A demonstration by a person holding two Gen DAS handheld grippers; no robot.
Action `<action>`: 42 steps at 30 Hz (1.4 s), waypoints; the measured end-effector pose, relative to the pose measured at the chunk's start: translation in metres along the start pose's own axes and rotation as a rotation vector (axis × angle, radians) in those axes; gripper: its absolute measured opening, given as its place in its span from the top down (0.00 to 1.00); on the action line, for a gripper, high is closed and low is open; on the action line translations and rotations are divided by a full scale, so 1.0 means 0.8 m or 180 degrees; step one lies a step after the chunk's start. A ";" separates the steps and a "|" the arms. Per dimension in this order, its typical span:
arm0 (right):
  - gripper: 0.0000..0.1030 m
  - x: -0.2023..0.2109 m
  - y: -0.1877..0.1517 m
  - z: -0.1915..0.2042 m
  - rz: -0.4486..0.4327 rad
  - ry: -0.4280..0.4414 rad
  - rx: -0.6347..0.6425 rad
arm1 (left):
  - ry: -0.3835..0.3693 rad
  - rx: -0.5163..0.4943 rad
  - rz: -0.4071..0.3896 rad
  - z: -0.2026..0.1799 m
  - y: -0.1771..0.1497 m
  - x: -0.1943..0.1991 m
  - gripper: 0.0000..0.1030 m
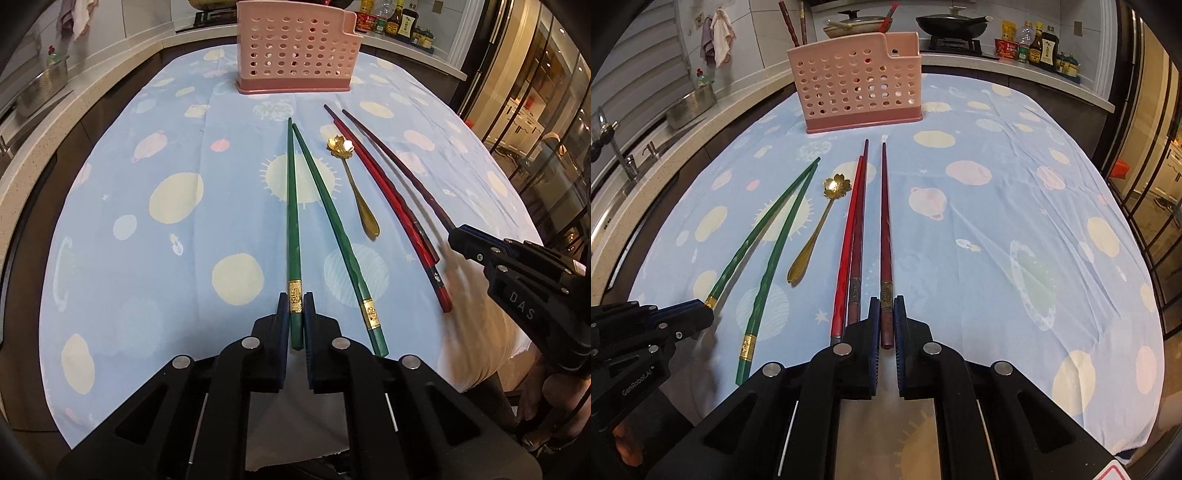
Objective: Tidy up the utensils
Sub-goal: 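Grasp a green chopstick with the left tool while the right grasps a dark red chopstick, then lift and carry both chopsticks up over the pink holder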
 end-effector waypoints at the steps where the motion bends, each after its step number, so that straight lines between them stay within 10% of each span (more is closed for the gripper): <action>1: 0.93 0.008 0.003 -0.001 -0.0042 0.0007 -0.0011 | -0.0003 0.0010 -0.0028 0.001 0.003 0.006 0.93; 42: 0.93 0.174 0.357 0.005 -0.1750 0.0465 -0.0039 | 0.0081 -0.0092 -0.1792 0.002 0.356 0.199 0.93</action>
Point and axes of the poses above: each gripper's, at about its wrist camera, not at the fingertips, and x roughly against the way its jaws point, z to its left, y to its top, the point moved 5 cm from there along -x, roughly the way its jaws point, and after that the axes turned 2 degrees about -y, right-handed, at the moved point
